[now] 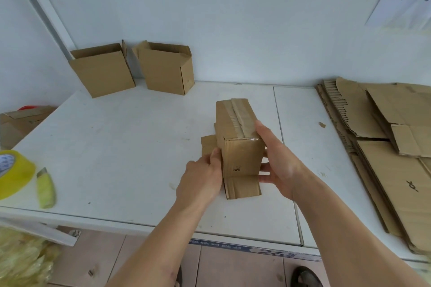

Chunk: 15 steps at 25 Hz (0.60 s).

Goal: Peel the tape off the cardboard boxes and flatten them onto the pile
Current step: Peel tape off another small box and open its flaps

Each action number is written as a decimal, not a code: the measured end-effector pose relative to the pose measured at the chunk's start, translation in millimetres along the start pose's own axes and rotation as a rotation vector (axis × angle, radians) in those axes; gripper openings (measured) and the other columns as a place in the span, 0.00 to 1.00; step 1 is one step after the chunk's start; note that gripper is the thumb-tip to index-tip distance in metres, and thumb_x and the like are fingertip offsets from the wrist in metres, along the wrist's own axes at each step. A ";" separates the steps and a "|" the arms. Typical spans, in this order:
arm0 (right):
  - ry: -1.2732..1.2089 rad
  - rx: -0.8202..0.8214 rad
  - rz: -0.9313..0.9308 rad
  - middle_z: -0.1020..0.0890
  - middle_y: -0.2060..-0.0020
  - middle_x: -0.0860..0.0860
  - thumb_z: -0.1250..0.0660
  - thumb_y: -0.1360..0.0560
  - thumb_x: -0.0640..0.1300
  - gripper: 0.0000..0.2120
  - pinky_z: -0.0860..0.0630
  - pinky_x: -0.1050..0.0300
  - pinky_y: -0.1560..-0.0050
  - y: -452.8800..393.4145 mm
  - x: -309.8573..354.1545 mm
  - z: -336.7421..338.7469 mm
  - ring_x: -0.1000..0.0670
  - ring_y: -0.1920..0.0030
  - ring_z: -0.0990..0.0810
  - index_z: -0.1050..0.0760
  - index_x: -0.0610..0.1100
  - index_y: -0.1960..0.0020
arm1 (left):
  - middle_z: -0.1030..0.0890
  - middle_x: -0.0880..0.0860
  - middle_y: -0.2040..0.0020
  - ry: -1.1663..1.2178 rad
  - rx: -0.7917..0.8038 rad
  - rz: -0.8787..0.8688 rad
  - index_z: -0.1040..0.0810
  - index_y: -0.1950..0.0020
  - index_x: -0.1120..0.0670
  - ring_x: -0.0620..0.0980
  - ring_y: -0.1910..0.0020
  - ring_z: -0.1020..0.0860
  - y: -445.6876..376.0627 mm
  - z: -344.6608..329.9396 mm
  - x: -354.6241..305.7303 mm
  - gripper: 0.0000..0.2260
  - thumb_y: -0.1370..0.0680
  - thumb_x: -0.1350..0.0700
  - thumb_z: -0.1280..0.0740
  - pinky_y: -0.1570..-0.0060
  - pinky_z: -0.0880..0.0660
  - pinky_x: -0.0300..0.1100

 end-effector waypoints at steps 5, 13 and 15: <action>0.045 -0.042 -0.047 0.13 0.56 0.52 0.47 0.26 0.72 0.24 0.21 0.44 0.45 3.0 5.7 7.5 0.44 0.51 0.15 0.19 0.58 0.53 | 0.37 0.49 0.25 -0.099 -0.383 -0.872 0.34 0.26 0.50 0.47 0.29 0.34 23.2 24.9 -41.8 0.20 0.19 0.57 0.40 0.37 0.29 0.41; 0.093 0.011 -0.057 0.13 0.58 0.51 0.50 0.27 0.76 0.29 0.17 0.44 0.50 8.2 14.3 10.7 0.43 0.58 0.13 0.18 0.59 0.52 | 0.29 0.48 0.34 -0.275 -0.418 -1.178 0.30 0.32 0.49 0.51 0.35 0.29 25.5 30.2 -63.8 0.21 0.23 0.47 0.34 0.38 0.36 0.33; 0.098 0.014 -0.060 0.13 0.58 0.50 0.50 0.27 0.76 0.29 0.17 0.43 0.50 8.9 14.9 10.5 0.43 0.58 0.13 0.18 0.59 0.52 | 0.28 0.48 0.37 -0.264 -0.478 -1.178 0.28 0.34 0.49 0.51 0.38 0.28 26.4 32.4 -67.6 0.18 0.23 0.47 0.34 0.41 0.35 0.34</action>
Point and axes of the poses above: each hand's wrist, its own y-axis away from the middle knuckle, its own z-axis out of the back of the hand, x = y × z, the point moved 6 cm from there along -y, towards the middle knuckle
